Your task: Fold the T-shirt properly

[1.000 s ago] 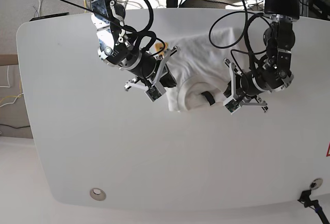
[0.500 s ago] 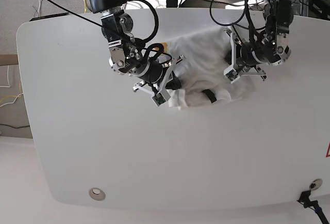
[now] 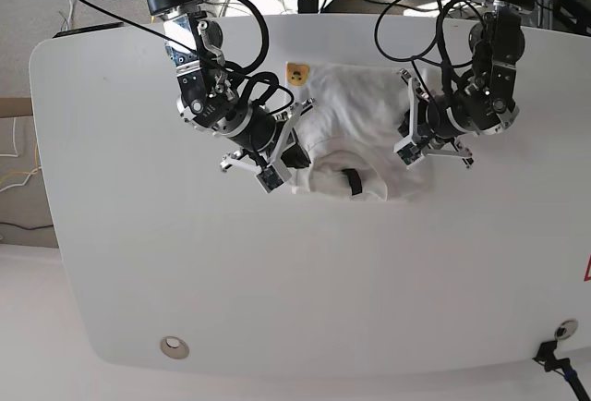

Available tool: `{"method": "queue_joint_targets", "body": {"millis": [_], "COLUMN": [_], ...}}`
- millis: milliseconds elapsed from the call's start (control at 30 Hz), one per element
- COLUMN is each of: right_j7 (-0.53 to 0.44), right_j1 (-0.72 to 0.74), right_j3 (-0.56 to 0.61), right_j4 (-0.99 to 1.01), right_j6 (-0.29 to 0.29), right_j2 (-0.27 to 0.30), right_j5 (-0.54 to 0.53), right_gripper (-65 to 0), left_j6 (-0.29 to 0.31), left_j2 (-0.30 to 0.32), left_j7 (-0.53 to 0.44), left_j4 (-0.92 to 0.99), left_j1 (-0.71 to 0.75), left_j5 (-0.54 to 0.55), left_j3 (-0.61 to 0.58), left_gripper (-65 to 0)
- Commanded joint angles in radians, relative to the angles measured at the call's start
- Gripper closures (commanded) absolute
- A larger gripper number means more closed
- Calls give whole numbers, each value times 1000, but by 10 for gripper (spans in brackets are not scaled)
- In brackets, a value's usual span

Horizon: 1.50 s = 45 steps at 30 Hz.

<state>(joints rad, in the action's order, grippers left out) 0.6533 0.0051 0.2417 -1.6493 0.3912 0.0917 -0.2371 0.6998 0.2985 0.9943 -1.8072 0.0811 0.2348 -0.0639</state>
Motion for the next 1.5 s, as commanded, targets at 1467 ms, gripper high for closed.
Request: {"method": "queue_joint_targets", "body": {"millis": [1467], "right_j7": [-613], "right_j1": [-1138], "right_j3": [-181], "right_j4": [-70], "right_j6": [-312], "right_j2": [231], "right_j5": [-21], "right_gripper": [0], "left_j6": [-2], "left_j2": [-301], "left_j7": [-707], "left_j4": [232], "left_j1": [923], "left_j5": [-108], "left_j3": [628], "left_gripper": [0]}}
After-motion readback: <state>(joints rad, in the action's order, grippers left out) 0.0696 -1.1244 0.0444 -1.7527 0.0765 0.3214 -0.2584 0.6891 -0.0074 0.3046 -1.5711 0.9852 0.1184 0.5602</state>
